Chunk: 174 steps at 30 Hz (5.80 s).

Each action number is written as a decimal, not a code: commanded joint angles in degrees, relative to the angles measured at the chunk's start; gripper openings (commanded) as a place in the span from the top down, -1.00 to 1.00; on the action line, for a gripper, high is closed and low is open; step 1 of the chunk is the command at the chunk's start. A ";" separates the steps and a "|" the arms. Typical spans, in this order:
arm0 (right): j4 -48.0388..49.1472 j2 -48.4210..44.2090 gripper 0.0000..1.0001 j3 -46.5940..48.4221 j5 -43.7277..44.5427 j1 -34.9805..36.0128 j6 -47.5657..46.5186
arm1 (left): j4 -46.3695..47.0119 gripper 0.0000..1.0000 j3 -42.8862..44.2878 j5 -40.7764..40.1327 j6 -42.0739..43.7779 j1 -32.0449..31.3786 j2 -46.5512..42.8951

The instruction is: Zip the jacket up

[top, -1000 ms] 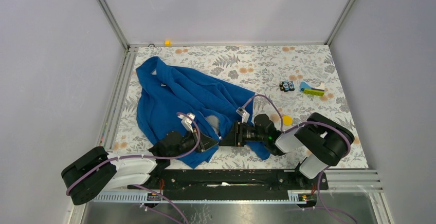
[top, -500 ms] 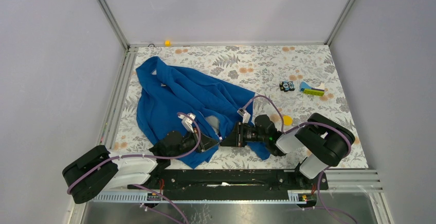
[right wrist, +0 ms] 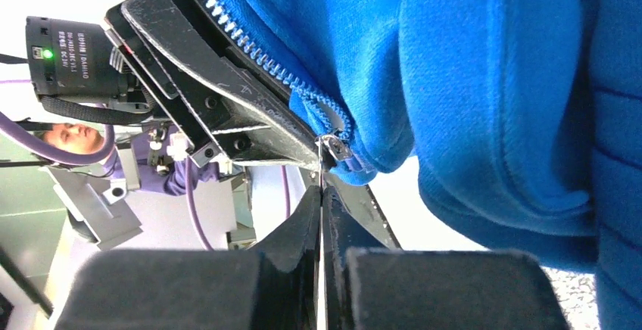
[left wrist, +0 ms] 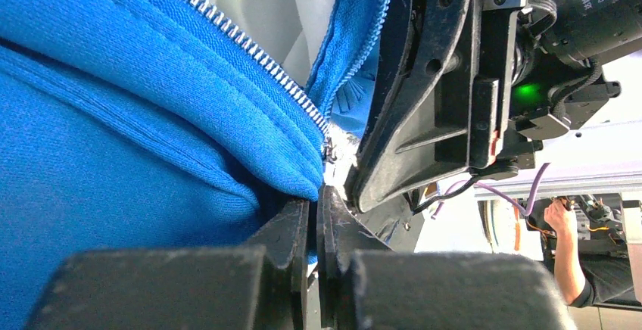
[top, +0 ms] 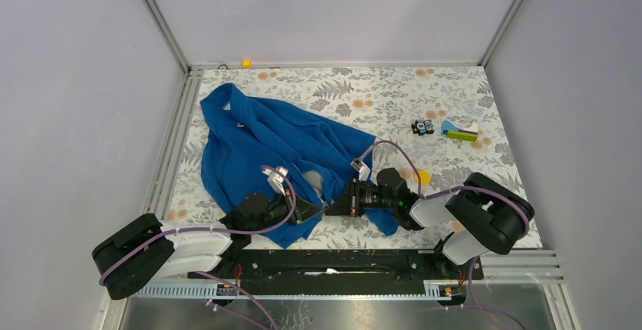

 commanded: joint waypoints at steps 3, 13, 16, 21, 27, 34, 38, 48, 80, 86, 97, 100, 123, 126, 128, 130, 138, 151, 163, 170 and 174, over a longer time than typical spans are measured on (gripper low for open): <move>-9.85 -7.65 1.00 3.30 1.51 0.56 4.04 | 5.49 1.00 -0.86 2.89 0.21 -0.52 0.64; -28.33 -7.87 1.00 16.09 9.05 0.56 -1.61 | 4.08 1.00 1.92 4.46 -0.20 -0.54 6.52; -32.16 -5.68 1.00 19.90 9.56 0.51 -3.47 | 6.58 1.00 1.46 4.74 -1.34 -0.67 8.92; -38.74 -2.88 1.00 26.92 9.39 0.48 -5.83 | 6.21 1.00 1.67 3.22 -2.12 -1.71 12.56; -46.62 1.03 1.00 38.00 9.10 -0.09 -7.75 | 8.01 1.00 0.83 -0.35 -2.24 -4.86 13.19; -51.95 4.26 1.00 50.56 9.24 -2.70 -9.19 | 4.22 1.00 -0.55 -4.64 -1.33 -6.78 7.85; -55.64 4.89 1.00 52.17 4.03 -2.76 -17.61 | 4.70 1.00 -3.05 -5.75 -1.71 -6.80 3.67; -55.88 -14.24 0.08 32.22 5.40 0.56 -49.61 | 3.53 1.00 -4.82 -4.67 3.14 -6.80 -4.39; -77.04 -4.11 -0.08 42.12 -26.00 0.83 -117.84 | -4.42 1.00 -4.57 -2.95 8.57 -6.79 -14.47; -82.78 0.10 -0.03 45.33 -25.10 1.41 -121.64 | -3.98 1.00 -4.92 -3.30 8.56 -6.83 -14.34; -85.87 4.41 0.04 48.93 -22.06 2.72 -123.68 | -3.44 1.00 -4.82 -3.26 8.22 -6.84 -14.31; -83.78 4.50 0.07 47.92 -20.18 3.26 -122.82 | -3.52 1.00 -4.65 -3.14 8.18 -6.83 -14.36; -54.86 -4.89 1.00 34.24 -8.10 4.18 -101.96 | -3.28 1.00 -6.15 -3.96 6.57 -6.79 -15.09; -43.55 -7.90 1.00 29.58 -2.49 4.25 -90.52 | -5.53 1.00 -5.57 -4.12 6.35 -6.78 -14.90; -37.15 -8.34 1.00 28.63 1.43 4.20 -82.33 | -8.17 1.00 -4.47 -3.96 7.38 -6.86 -14.42; -34.99 -8.51 1.00 28.15 1.17 4.26 -81.29 | -11.56 1.00 -2.84 -3.91 8.47 -6.79 -13.72; -29.44 -4.34 1.00 34.29 11.21 4.17 -71.08 | -18.90 1.00 -0.20 -3.22 10.64 -6.85 -13.41; -34.97 -5.67 1.00 34.40 9.43 2.67 -67.57 | -23.51 0.91 3.34 -5.24 8.91 -7.26 -12.76; -29.91 1.18 1.00 42.63 18.71 2.47 -66.39 | -16.98 1.00 7.71 1.35 12.97 -8.58 0.24; -31.54 19.27 1.00 64.52 15.86 -1.32 -67.54 | -18.34 1.00 5.69 -3.03 14.31 -13.44 1.74; -33.09 30.36 1.00 79.15 11.80 -2.92 -68.15 | -18.21 1.00 5.35 -2.86 15.06 -14.72 2.86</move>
